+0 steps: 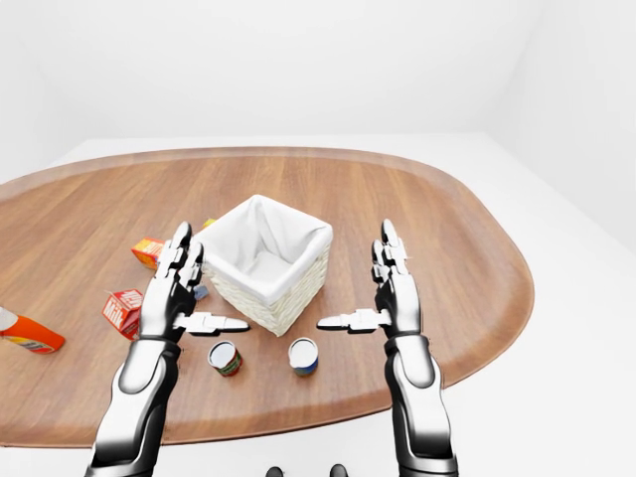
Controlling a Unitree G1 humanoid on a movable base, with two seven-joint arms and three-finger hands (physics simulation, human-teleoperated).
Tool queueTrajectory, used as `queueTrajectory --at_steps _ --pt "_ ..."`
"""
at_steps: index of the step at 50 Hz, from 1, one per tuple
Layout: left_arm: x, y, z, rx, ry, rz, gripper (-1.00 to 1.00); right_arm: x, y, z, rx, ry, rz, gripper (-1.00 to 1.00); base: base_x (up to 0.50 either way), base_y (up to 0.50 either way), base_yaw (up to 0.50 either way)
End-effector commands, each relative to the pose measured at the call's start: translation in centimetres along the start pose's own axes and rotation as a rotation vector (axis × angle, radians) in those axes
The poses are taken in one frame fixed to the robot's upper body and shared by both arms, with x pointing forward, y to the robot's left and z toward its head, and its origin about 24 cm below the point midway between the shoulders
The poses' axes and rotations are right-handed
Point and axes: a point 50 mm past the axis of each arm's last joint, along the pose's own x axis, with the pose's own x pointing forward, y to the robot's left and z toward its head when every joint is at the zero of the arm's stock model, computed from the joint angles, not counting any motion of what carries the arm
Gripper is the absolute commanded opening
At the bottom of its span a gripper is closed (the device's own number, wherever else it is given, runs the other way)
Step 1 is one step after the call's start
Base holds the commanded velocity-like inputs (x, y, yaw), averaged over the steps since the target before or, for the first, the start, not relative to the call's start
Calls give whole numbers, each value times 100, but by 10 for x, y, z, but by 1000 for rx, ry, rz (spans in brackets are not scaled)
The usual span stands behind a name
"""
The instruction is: Pick up the tomato sauce, and put it in the basket.
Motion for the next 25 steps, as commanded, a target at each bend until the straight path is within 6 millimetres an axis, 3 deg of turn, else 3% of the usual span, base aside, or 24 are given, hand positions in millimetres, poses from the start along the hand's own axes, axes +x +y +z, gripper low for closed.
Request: queueTrajectory --at_steps 1,4,25 --pt "-1 0 0 4 -1 -2 100 0 1 1 4 -3 3 100 0 50 0" --pt "0 0 1 4 -4 -1 100 2 0 -2 -18 8 -18 100 0 46 0" --pt "0 2 -1 22 4 5 100 3 -1 -1 -5 2 -15 100 0 0 0"
